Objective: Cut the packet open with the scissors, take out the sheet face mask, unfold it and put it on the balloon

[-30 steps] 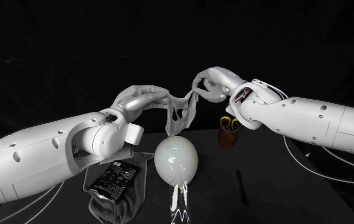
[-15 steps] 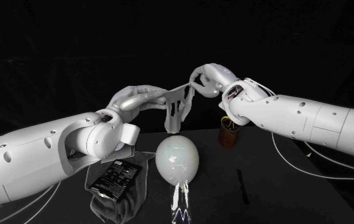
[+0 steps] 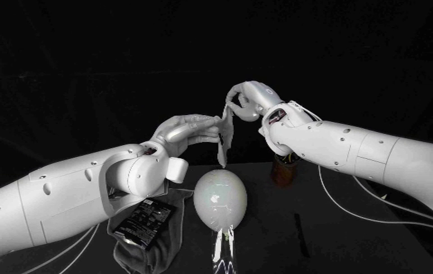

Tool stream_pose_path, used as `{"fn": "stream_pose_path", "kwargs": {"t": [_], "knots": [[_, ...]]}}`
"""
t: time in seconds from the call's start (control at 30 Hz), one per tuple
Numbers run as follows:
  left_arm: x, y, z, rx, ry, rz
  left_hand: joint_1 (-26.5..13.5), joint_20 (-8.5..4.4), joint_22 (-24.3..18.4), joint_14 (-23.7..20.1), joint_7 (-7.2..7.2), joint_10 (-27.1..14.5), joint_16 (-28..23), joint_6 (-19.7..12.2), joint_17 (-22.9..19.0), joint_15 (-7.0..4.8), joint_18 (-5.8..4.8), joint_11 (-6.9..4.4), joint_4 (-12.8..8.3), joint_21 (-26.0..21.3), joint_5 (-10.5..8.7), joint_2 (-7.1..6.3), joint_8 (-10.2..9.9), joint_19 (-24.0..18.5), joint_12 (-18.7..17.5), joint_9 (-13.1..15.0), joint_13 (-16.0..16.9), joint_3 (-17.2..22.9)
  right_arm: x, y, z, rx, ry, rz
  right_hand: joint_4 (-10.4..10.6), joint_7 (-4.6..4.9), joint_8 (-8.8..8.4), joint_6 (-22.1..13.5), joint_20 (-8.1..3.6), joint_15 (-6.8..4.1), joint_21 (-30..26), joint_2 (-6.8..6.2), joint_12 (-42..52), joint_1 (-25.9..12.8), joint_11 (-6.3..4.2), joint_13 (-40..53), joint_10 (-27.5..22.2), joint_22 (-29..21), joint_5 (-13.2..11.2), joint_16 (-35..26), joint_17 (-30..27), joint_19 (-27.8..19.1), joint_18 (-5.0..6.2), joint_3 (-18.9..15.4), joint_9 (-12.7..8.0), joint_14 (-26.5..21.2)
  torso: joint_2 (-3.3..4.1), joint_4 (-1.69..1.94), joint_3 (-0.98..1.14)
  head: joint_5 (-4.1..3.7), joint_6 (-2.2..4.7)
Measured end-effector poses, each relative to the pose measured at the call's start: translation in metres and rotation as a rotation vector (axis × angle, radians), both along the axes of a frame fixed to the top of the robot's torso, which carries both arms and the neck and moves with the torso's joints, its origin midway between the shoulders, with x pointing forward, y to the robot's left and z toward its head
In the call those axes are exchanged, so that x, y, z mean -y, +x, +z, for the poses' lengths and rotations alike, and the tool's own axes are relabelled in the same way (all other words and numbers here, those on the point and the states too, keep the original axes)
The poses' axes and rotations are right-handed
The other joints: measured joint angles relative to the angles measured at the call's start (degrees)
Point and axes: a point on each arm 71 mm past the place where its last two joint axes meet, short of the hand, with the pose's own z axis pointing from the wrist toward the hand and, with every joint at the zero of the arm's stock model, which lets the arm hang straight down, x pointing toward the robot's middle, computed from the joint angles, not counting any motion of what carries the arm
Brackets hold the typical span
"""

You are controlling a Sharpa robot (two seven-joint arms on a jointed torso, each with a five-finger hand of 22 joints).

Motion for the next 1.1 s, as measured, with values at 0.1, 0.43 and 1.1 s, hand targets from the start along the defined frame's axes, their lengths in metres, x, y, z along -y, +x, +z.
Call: {"fn": "stream_pose_path", "kwargs": {"t": [0.1,0.43,1.1], "knots": [[0.002,0.005,-0.004,-0.013,-0.007,0.01,0.0,0.0,-0.02,0.09,0.0,0.0,-0.26,0.0,-0.26,0.05,0.28,0.0,0.0,0.0,0.0,0.0,-0.05,0.0,-0.21,0.02,-0.01,0.0,-0.004,0.0,0.001,0.038,-0.034,0.029,0.13,0.01,0.05,-0.02,0.02,0.0,-0.15,0.01,-0.01,0.01,0.17,-0.01,-0.17,0.01,0.0,0.0,0.0,-0.16,0.0,-0.75,-0.17,0.0,0.03,-0.02,-0.04,0.19,0.08],[0.008,0.014,-0.008,-0.041,-0.022,0.017,0.0,0.0,-0.17,0.09,0.0,-0.01,-0.66,-0.01,-0.73,0.05,0.28,0.01,0.0,-0.45,0.0,0.0,-0.25,0.0,-0.4,0.06,-0.1,0.0,-0.014,-0.003,0.004,0.177,-0.153,0.095,0.12,0.07,0.44,-0.14,0.03,0.0,0.1,0.17,-0.01,0.16,0.17,0.02,-0.17,0.03,0.0,-0.05,-0.01,-0.17,0.0,-1.06,-0.34,0.0,0.02,-0.13,0.04,0.3,0.02],[0.015,0.009,-0.013,-0.068,0.03,-0.084,0.85,1.45,-1.6,-2.2,1.65,-3.94,-2.89,-0.19,-3.42,1.9,0.24,1.85,-1.43,-3.06,0.04,-2.49,-7.73,-0.63,-4.37,12.1,-2.56,-3.52,-0.016,-0.005,0.012,0.328,-0.163,0.101,0.12,-0.09,0.48,-0.11,0.03,0.0,0.47,0.3,-0.02,0.3,0.31,0.02,-0.03,-0.01,-0.02,0.0,-0.02,-0.17,0.0,-1.37,-0.33,0.0,0.01,-0.13,0.04,-0.08,0.23]]}}
